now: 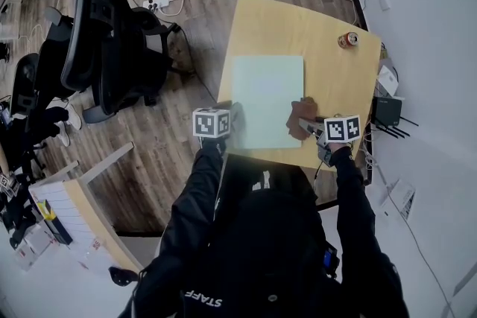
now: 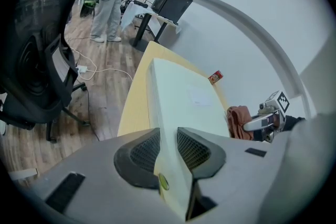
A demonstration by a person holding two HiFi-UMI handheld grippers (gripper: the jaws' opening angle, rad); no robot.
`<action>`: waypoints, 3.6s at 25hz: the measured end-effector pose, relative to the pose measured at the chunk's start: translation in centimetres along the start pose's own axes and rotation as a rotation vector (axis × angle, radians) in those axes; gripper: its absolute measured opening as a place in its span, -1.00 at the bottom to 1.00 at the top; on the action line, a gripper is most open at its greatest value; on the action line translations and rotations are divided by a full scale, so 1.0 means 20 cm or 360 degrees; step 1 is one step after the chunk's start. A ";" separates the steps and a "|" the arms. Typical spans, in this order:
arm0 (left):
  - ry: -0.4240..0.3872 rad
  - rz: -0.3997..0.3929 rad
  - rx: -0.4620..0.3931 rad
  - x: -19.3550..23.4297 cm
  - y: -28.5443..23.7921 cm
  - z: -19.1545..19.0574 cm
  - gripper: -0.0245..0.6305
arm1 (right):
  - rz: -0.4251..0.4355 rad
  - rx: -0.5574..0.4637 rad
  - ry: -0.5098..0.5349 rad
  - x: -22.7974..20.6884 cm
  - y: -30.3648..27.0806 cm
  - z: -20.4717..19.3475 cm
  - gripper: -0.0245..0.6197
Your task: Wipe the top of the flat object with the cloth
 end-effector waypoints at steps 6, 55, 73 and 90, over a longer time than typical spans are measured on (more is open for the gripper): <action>0.0007 -0.0015 0.0002 0.01 0.01 0.00 -0.57 | 0.0274 -0.0053 0.0072 0.35 -0.09 0.03 -0.60; 0.0021 -0.0012 0.0006 0.01 0.01 0.00 -0.57 | 0.0137 0.0141 -0.0013 0.05 -0.18 -0.16 -0.60; 0.0032 -0.0010 -0.0004 0.00 0.00 0.00 -0.57 | 0.0421 0.0124 0.0210 0.55 -0.37 -0.13 -0.60; 0.0029 -0.0023 -0.0018 0.01 0.01 0.00 -0.57 | 0.0360 0.0366 0.0192 0.53 -0.62 -0.26 -0.60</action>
Point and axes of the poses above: the fingertips, and each gripper's own axes: y backward along the fingers, x to its left, z out of its top, the point moved 5 cm from there along y, backward along the fingers, and after that the axes turned 5 degrees about x, right-handed, at the moved point
